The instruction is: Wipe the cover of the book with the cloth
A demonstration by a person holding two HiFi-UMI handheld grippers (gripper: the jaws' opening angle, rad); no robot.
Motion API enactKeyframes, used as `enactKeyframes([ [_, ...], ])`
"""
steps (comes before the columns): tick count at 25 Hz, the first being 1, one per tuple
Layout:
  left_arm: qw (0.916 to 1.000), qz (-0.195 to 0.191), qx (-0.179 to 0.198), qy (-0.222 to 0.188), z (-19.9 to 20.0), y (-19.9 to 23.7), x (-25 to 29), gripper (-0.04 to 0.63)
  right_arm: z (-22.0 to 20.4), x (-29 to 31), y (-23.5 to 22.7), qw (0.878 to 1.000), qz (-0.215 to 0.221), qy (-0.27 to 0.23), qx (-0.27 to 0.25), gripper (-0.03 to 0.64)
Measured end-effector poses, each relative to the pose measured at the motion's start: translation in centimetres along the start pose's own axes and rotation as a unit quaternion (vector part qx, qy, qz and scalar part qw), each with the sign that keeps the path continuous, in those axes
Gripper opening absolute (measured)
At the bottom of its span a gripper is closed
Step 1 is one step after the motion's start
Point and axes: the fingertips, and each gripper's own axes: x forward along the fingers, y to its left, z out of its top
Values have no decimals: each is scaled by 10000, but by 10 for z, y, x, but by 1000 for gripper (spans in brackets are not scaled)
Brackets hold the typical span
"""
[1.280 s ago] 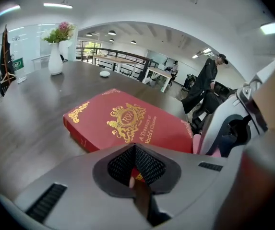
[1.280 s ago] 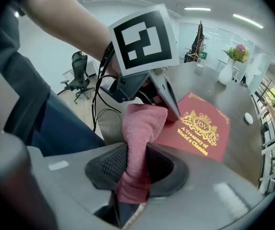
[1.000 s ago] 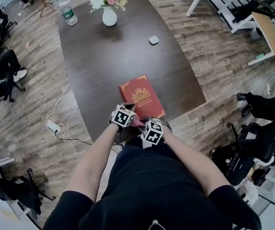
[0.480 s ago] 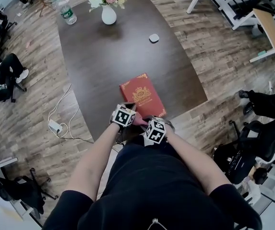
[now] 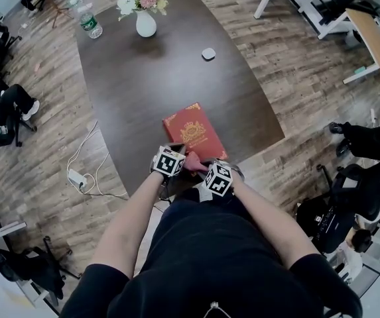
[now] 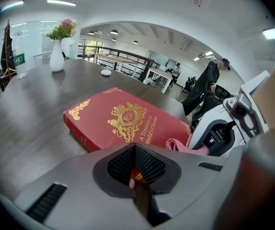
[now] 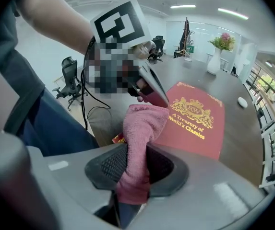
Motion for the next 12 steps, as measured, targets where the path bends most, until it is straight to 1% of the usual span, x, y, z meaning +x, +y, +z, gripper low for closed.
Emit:
enactKeyframes([
  [12, 9999, 103, -40, -40, -1, 0, 0, -5, -13, -9, -13, 9997, -133, -7, 188, 112],
])
